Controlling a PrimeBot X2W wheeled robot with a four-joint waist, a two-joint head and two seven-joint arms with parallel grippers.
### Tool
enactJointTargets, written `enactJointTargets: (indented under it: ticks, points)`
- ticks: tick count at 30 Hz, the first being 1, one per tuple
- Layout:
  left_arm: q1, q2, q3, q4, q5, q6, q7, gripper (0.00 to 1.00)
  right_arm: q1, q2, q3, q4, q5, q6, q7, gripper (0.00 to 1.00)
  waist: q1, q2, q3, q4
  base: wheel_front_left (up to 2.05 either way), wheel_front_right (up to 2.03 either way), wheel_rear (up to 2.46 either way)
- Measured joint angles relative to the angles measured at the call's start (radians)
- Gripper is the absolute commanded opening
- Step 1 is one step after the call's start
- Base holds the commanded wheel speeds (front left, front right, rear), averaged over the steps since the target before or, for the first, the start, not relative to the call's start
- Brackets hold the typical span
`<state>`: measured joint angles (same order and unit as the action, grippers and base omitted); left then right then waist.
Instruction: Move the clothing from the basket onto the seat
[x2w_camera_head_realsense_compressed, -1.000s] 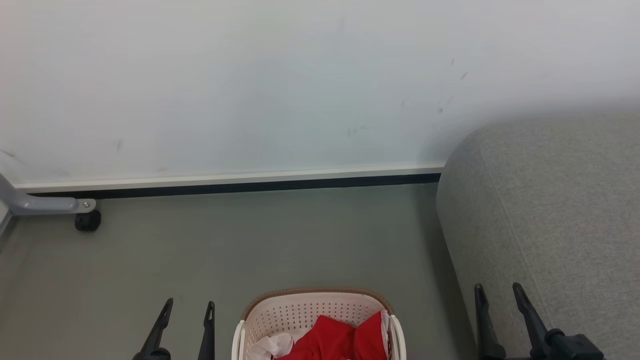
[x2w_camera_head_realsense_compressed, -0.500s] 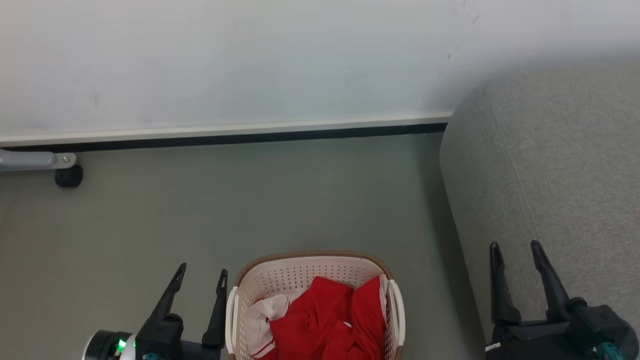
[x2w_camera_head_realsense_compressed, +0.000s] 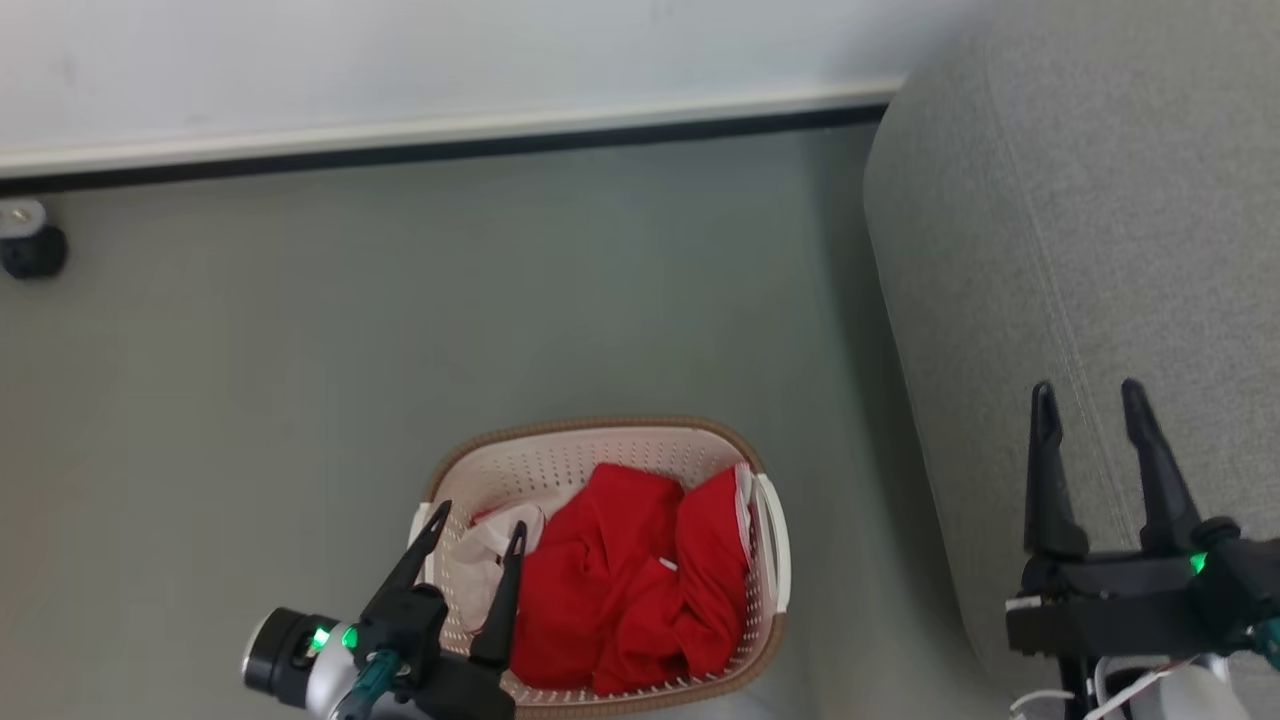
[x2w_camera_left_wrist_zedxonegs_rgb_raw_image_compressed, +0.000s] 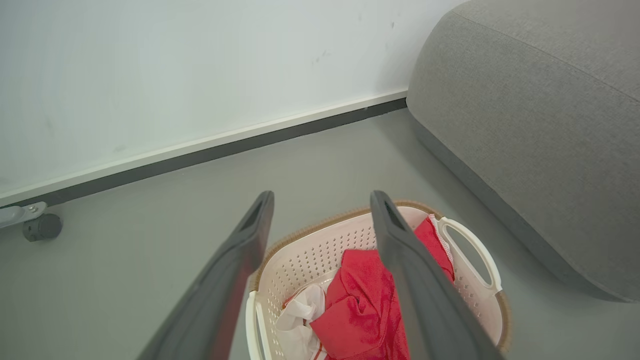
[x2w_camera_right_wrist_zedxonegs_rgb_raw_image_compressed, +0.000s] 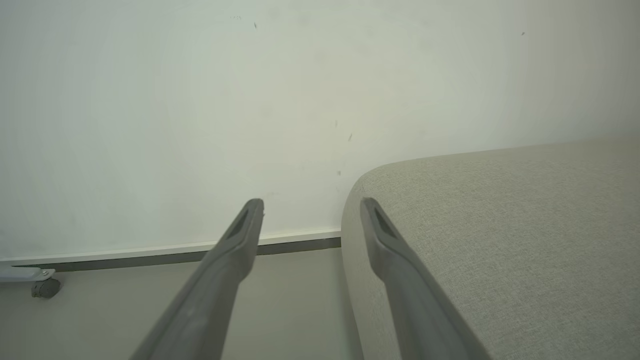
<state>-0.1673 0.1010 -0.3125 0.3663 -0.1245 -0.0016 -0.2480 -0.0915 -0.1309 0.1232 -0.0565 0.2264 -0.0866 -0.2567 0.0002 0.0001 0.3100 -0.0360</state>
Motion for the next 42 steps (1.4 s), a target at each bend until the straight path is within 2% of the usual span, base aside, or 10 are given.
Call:
enactJointTargets:
  ticks: [9,25,42]
  points:
    - [-0.064,-0.037,-0.061,0.088,0.004,-0.017,0.010,1.00,-0.080,-0.011,-0.035,-0.025,-0.009,0.000,0.000,1.00,0.0001,0.0001,0.104,-0.032,0.00,0.00,0.00]
    - [-0.260,-0.049,-0.198,0.232,0.031,-0.051,0.053,1.00,-0.264,-0.017,-0.068,-0.125,-0.025,0.000,0.000,1.00,-0.0001,0.0001,0.329,-0.097,0.00,0.00,0.00]
    - [-0.460,-0.049,-0.295,0.287,-0.027,-0.016,0.081,1.00,-0.423,0.003,-0.078,-0.193,-0.027,0.008,0.000,1.00,-0.0001,0.0000,0.555,-0.149,0.00,0.00,0.00]
